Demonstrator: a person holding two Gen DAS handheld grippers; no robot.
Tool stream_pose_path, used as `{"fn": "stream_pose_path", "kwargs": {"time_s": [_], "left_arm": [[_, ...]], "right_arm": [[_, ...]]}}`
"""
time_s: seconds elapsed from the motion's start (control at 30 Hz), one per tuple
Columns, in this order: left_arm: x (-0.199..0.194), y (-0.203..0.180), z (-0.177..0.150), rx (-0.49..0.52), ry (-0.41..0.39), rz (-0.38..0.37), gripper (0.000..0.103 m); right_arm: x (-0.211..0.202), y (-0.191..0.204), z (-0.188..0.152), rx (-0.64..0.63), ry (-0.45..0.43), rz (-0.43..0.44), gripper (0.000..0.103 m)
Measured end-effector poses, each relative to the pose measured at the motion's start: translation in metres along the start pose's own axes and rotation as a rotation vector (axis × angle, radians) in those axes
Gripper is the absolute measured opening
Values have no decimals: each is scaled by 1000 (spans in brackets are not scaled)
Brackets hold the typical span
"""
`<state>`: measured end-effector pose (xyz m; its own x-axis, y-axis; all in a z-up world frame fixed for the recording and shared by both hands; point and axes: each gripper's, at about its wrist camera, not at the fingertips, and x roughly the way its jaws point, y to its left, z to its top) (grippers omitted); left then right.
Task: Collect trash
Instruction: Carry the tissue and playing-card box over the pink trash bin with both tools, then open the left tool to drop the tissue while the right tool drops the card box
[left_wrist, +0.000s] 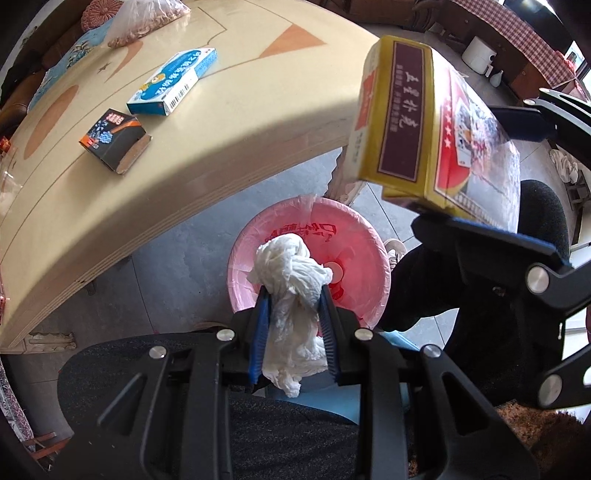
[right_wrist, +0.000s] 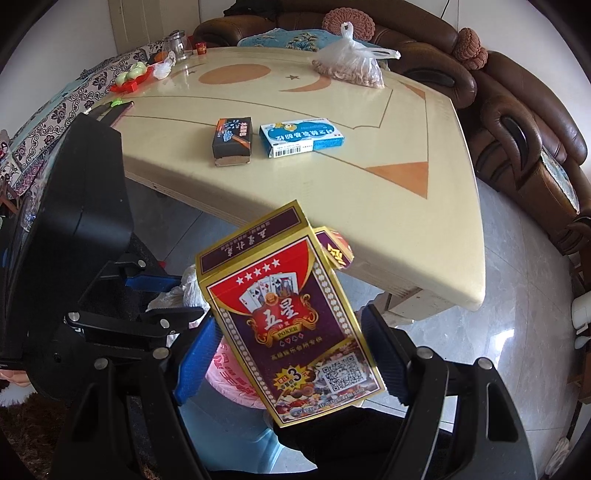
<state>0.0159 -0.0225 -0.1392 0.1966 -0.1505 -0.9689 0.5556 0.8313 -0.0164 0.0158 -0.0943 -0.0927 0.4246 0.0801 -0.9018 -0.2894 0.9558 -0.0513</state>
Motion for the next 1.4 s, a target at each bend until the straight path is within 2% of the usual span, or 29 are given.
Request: {"fn": "stream_pose_path", "kwargs": {"time_s": [0.1,0.37,0.87,1.03,1.13,1.4], "left_arm": [[21,0,-1,0,26,13,27],[71,5,-2,-23,109,-36,27],[141,13,-2,-88,231,-95,27],[165,19,1,-108,277,-98,27],[178,20,0,-109,301,-75,27],[200,28,-3,-150,356,-76,27]], "right_arm": [[16,-3,-8,30,22,24,74],[57,-20,-29,118,75,40,74],[139,-36,-46,231,159,54,74],[166,-38,-52,261,199,73,74],[181,-38,-55,261,222,78,74],[206,-40,-61,261,261,81,74]]}}
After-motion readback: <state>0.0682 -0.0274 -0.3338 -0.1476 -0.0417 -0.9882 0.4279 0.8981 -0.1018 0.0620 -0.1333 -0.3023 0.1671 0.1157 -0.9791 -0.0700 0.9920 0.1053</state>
